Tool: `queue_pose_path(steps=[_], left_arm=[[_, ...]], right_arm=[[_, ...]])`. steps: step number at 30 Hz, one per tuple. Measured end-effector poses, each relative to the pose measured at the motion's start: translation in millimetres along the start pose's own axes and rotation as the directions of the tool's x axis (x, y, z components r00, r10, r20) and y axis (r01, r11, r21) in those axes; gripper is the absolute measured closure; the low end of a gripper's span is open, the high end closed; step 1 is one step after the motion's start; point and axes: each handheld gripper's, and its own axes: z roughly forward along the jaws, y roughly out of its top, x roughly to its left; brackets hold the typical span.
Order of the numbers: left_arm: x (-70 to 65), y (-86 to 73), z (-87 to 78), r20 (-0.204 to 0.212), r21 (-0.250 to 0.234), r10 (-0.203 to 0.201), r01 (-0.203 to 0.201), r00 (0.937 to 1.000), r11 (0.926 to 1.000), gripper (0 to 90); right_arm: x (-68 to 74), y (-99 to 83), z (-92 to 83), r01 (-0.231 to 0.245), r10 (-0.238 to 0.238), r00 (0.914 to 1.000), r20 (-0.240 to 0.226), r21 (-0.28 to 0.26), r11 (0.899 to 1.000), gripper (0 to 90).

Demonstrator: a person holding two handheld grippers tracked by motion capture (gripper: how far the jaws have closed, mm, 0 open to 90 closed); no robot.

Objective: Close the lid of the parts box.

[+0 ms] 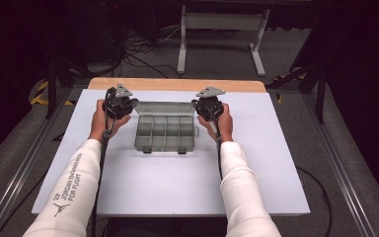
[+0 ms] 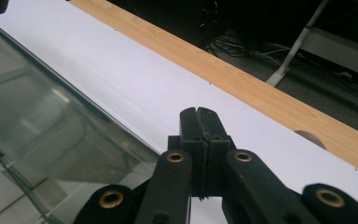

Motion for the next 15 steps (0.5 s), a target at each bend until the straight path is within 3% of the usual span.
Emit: queue_pose_path(steps=[15], left_arm=[[-8.0, -3.9, -22.0, 0.013, -0.018, 0.046, -0.046, 0.9988, 0.9988, 87.2]], right_arm=[[3.9, -1.1, -14.5, 0.037, -0.039, 0.9978, -0.054, -0.032, 0.999, 90.0]])
